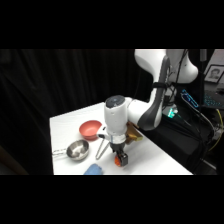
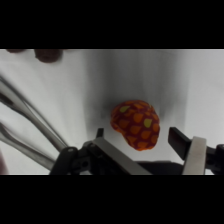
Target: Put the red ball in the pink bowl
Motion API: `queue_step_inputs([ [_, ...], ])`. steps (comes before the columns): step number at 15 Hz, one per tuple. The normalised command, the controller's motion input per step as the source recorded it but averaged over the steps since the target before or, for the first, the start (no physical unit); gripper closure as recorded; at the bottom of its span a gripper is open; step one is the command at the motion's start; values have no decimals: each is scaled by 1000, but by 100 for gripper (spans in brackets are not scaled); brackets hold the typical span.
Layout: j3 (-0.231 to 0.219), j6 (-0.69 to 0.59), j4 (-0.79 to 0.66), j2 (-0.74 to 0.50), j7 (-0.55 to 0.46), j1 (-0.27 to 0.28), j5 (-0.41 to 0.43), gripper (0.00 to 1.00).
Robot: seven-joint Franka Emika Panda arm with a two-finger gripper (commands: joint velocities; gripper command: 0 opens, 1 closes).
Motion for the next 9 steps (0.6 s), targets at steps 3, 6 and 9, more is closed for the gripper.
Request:
queue_step_inputs([
  [3, -59, 70, 180, 168, -38, 60, 132, 0],
  [6, -71, 47, 117, 81, -29, 78, 110, 0],
  [9, -63, 17, -21, -73, -23, 94, 98, 13],
])
